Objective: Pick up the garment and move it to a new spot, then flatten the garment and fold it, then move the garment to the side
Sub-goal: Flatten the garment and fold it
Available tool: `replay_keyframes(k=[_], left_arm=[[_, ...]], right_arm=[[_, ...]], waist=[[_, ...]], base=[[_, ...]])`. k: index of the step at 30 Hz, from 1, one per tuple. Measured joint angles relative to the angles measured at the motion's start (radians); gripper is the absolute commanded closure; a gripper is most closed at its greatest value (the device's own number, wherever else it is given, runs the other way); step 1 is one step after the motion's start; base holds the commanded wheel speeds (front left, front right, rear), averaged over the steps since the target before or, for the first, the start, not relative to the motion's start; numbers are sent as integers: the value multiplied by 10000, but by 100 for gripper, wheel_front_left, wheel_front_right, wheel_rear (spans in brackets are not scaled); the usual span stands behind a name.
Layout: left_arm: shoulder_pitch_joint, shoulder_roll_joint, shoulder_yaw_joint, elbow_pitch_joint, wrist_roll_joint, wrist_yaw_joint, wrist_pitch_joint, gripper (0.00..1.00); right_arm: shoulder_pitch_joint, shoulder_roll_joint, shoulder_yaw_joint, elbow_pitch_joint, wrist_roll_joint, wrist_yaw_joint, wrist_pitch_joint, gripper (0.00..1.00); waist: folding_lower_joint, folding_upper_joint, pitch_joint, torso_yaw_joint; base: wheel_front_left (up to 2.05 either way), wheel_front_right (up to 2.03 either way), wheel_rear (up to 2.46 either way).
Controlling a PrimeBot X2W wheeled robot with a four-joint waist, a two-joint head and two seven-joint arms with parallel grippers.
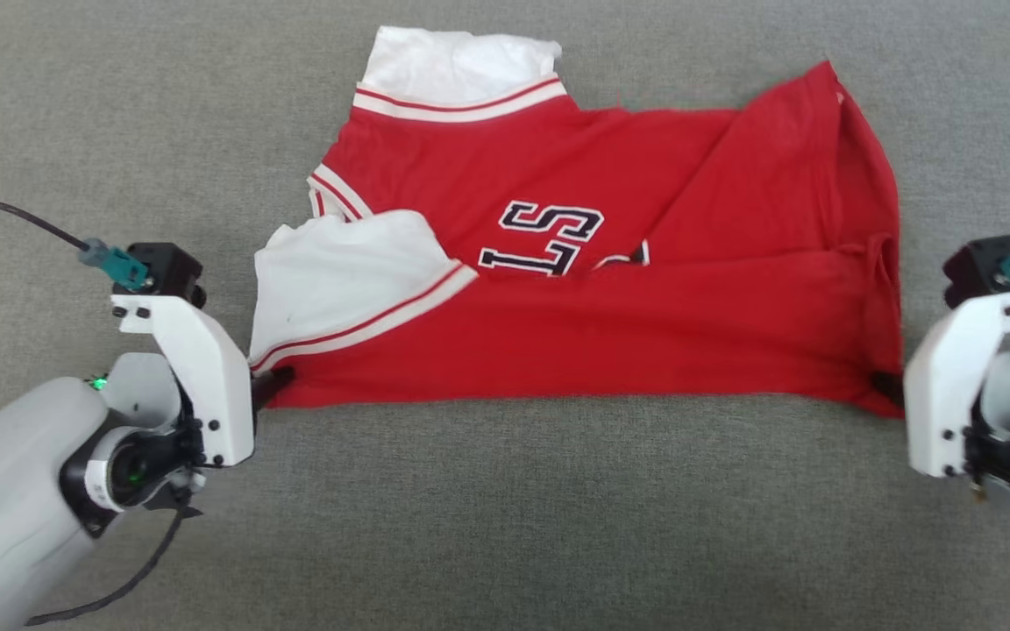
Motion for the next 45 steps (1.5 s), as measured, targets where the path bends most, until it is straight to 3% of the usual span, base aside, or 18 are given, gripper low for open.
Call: replay_keyframes(k=[9,15,24,25,26,27,28,29,32,38,45], left_arm=[[411,1179,36,-2307,2,1137,196,100],[1069,1670,-44,-3588,-132,1893,105,100],[1754,1354,-276,-3312,-510,1946,-27,100],[1772,1246,-303,-3106,-564,1896,23,100],[1772,1175,-345,-2961,-558,1854,73,68],[1770,1126,-382,-2800,-539,1774,113,68],[1765,1078,-393,-2667,-537,1703,127,10],[1744,1047,-387,-2546,-537,1653,180,0],[1577,1095,-320,-2412,-535,1572,232,0],[866,1852,-105,-2708,-217,1561,640,0],[-428,2443,224,-2874,280,1480,1354,0]], right_arm=[[1112,-512,-514,-1946,696,0,1868,100],[2096,-337,-1147,-2846,811,0,2610,100],[2638,84,-1108,-2452,479,0,2240,100],[2622,115,-1072,-2326,437,0,2125,78],[2595,121,-1032,-2219,355,0,2019,60],[2579,127,-978,-2153,305,0,1914,60],[2562,138,-949,-2071,299,0,1814,43],[2532,146,-903,-2023,288,0,1693,0],[2425,180,-828,-1985,267,0,1394,0],[2383,286,-1095,-2637,121,0,606,0],[2336,1166,-1373,-3568,-265,-2,-863,0]], waist=[[0,0,-136,126],[0,0,-123,127],[0,0,-12,61],[0,0,-6,57],[0,0,-6,51],[0,0,-11,45],[1,0,-16,32],[0,0,-23,16],[1,0,-79,-42],[0,0,-226,-243],[0,0,-262,-755]], base=[[0,0,0],[0,0,0],[0,0,0],[0,0,0],[0,0,0],[0,0,0],[0,0,0],[0,0,0],[0,0,0],[0,0,0],[0,0,0]])
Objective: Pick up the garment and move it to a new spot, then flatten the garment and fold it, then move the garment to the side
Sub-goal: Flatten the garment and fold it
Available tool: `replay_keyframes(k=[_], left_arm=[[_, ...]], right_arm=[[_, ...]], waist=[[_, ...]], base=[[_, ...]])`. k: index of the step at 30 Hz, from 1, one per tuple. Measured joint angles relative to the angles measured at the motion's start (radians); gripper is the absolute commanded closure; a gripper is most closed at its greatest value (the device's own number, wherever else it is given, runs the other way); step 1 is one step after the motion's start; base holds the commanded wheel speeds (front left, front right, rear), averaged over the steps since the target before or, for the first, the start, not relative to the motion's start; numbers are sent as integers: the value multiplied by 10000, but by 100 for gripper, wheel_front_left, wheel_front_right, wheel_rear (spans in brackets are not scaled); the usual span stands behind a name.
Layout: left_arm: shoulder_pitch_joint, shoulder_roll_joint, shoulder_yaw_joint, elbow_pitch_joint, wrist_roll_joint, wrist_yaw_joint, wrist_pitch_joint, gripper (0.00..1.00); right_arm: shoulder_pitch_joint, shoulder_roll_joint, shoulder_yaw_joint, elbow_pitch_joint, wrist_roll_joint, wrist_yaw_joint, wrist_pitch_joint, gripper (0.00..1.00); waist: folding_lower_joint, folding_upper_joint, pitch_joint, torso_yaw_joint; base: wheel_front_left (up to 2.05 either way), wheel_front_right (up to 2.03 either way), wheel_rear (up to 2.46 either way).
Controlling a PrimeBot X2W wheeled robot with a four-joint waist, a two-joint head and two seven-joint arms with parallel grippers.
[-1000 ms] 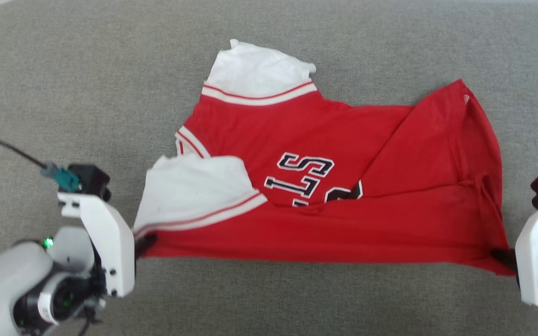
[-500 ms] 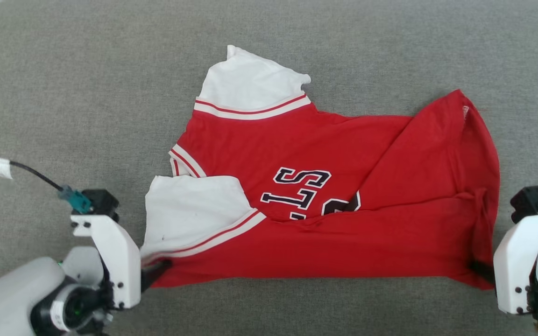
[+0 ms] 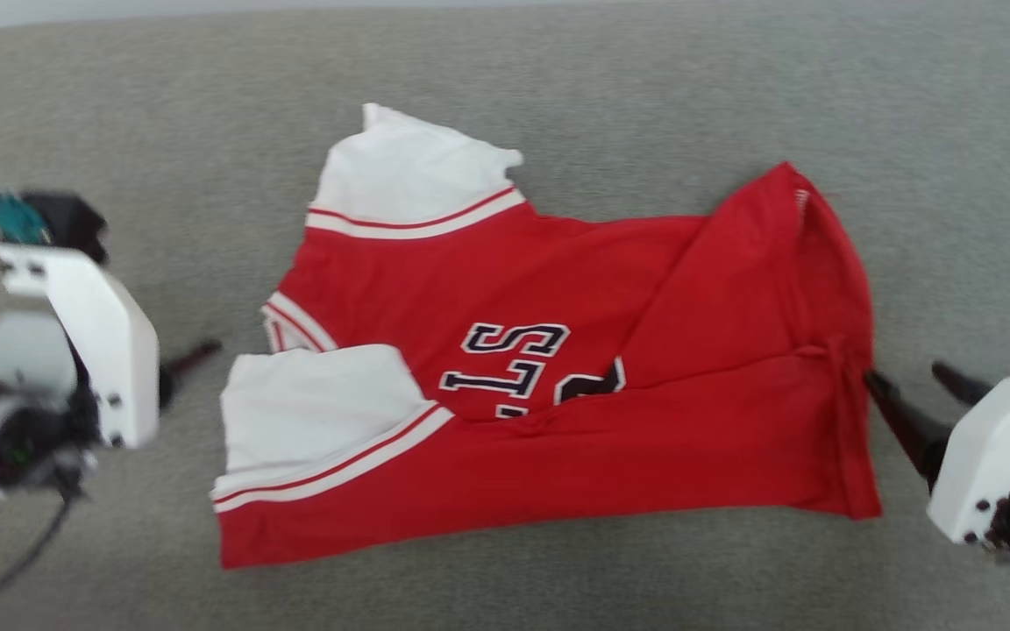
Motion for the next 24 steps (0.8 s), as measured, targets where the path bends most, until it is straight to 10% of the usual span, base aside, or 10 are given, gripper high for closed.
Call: replay_keyframes(k=[18,24], left_arm=[[-3622,-1728,153,4182,1536,-2050,1221,0],[-4236,-2366,65,5476,1657,-2320,1488,0]], right_arm=[[-1538,1289,769,339,-1120,0,-6943,0],[-1606,1306,1053,894,-671,0,-7607,0]], waist=[[0,0,604,-2232],[0,0,1055,-2764]], base=[[0,0,0],[0,0,0]])
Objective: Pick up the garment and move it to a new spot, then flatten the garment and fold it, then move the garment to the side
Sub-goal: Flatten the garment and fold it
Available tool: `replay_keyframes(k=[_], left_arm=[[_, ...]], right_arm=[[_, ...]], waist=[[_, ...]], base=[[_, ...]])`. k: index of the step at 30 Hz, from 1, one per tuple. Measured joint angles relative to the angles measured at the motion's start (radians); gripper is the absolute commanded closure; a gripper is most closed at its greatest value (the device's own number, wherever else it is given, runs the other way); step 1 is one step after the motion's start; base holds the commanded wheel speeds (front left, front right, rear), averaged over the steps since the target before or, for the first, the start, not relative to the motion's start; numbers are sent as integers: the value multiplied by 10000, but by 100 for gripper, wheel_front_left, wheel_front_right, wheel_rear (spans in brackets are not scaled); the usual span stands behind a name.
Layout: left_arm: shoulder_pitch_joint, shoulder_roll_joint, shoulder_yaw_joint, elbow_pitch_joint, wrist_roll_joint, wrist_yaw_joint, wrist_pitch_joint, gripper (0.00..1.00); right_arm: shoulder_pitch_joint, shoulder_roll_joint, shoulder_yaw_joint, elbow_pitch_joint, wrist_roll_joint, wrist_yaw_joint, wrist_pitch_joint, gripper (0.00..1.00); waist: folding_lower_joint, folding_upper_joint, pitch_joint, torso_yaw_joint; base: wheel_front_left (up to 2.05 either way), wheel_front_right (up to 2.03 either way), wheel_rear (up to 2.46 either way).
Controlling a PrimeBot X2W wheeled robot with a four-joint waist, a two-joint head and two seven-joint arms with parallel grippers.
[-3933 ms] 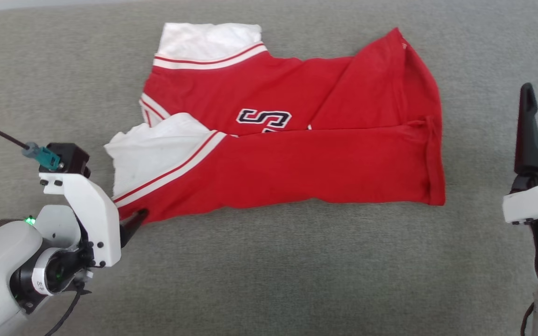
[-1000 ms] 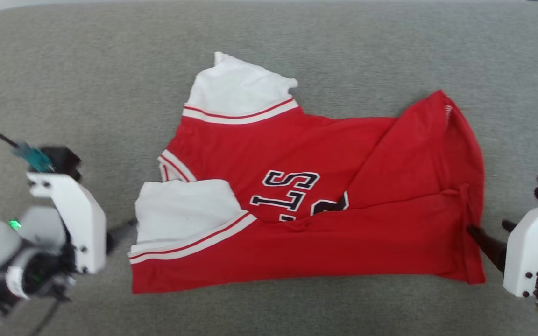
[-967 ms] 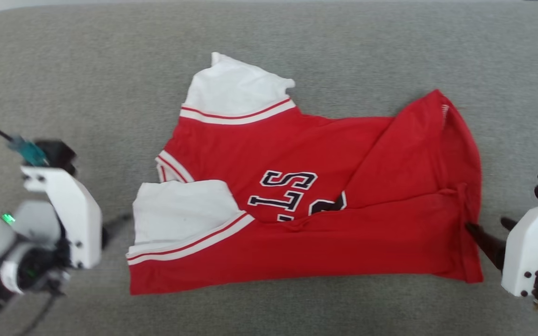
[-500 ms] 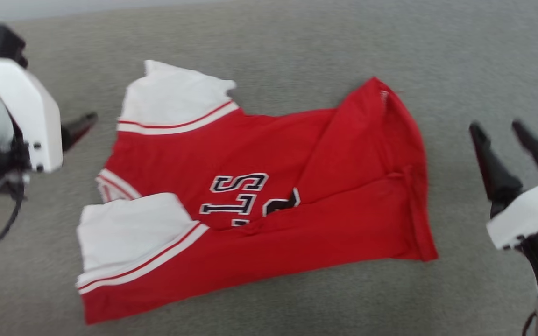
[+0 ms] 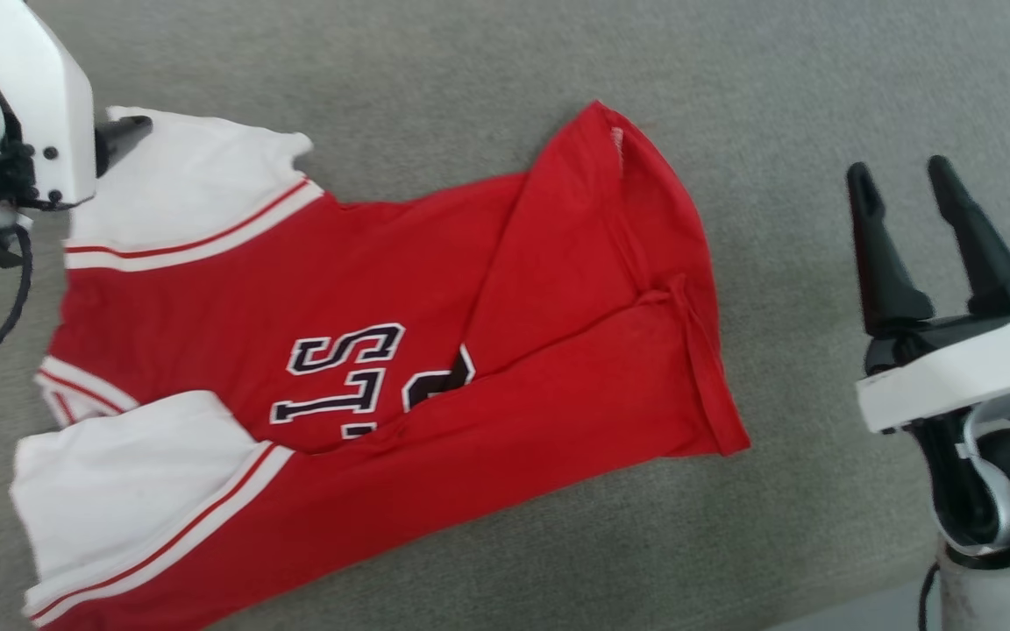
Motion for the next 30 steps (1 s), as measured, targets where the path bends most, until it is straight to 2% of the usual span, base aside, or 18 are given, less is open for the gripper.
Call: replay_keyframes(k=[10,13,14,15,22,30], left_arm=[[-315,-449,-286,2029,207,-257,297,0],[-456,-685,-301,2452,180,-416,453,0],[-520,-754,-293,2550,151,-489,525,26],[-563,-817,-276,2648,136,-531,529,100],[-993,-1369,-343,3166,236,-782,422,100],[-1330,-2125,-408,3545,412,-1104,144,100]], right_arm=[[-477,8,470,359,38,0,-163,0],[-727,8,558,543,58,0,79,0],[-855,4,602,637,58,0,188,0],[-1025,6,646,784,8,0,366,0],[-2762,12,1174,2368,-182,2,1697,0],[-4986,-263,1818,5122,-510,0,3810,0]], waist=[[0,0,748,-468],[0,1,905,-470],[0,1,947,-454],[0,1,988,-432],[-1,1,1223,-147],[0,1,1345,438]], base=[[0,0,0],[0,0,0],[0,0,0],[0,0,0],[0,0,0],[0,0,0]])
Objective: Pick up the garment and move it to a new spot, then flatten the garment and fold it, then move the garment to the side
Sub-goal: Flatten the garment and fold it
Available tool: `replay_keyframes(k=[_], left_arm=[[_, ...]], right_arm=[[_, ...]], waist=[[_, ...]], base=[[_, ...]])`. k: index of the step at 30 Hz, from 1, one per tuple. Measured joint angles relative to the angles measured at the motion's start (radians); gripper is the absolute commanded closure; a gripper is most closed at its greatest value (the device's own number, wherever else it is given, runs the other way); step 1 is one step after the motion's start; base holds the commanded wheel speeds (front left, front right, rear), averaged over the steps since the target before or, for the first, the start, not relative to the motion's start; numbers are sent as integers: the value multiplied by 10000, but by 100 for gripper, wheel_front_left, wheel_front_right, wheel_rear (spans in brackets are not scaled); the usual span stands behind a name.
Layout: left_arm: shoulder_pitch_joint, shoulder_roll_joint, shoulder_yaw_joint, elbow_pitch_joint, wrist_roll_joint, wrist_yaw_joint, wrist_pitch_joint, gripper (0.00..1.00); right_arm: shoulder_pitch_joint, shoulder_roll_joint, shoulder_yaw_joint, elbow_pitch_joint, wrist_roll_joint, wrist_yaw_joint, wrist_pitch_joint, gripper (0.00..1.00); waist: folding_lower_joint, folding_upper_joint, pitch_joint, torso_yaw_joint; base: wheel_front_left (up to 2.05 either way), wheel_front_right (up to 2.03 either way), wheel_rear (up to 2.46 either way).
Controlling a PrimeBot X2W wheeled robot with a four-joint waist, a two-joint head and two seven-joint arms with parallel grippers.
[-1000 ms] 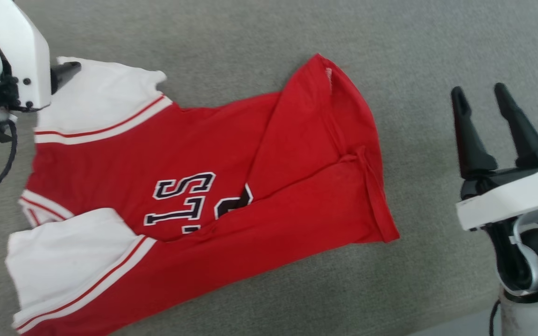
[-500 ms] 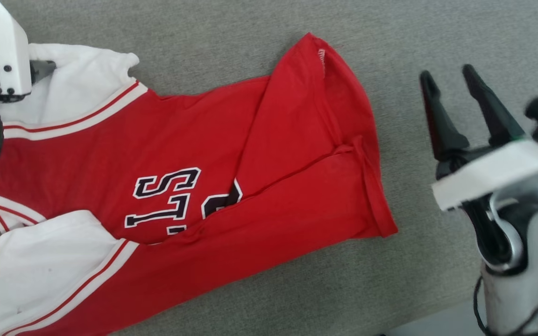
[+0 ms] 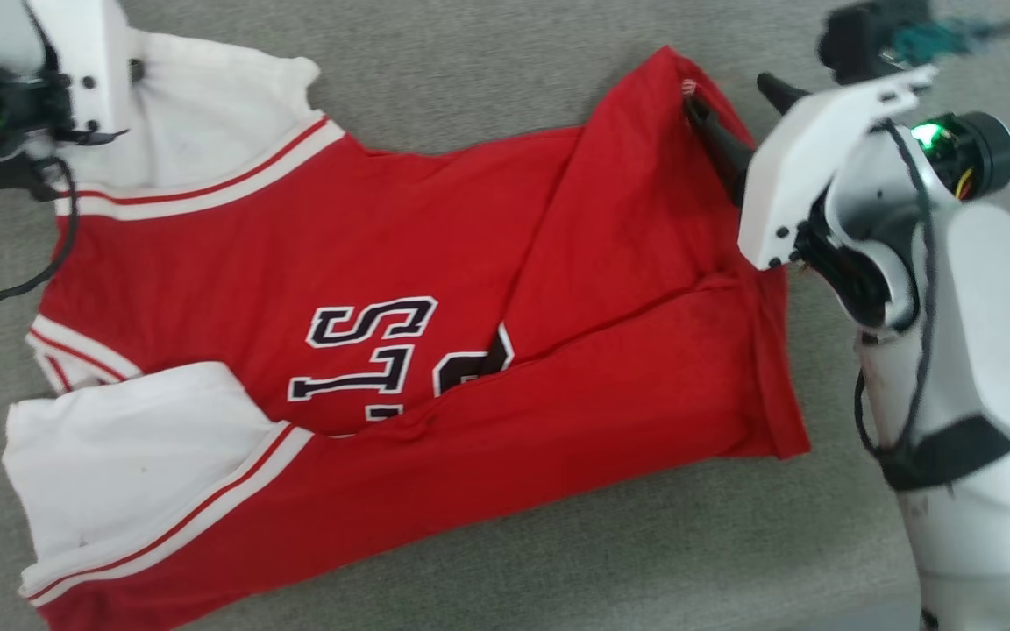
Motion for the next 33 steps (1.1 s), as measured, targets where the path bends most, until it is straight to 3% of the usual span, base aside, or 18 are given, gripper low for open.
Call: replay_keyframes(k=[8,10,23,33], left_arm=[[-128,-535,-13,431,6,-267,-265,100],[-129,-648,-23,545,8,-339,-401,100],[-29,-957,90,805,-86,-803,-970,100],[222,-746,86,-117,-322,-1064,-1070,100]], right_arm=[[-1309,-180,706,1946,290,-4,2136,0],[-1530,-297,802,2192,395,-2,2499,100],[-1213,-1152,594,2307,704,4,1636,100],[-12,-1985,527,1229,997,4,901,100]], waist=[[0,0,-8,438],[0,0,-37,523],[0,0,-818,1191],[0,0,-1792,1853]], base=[[0,0,0],[0,0,0],[0,0,0],[0,0,0]])
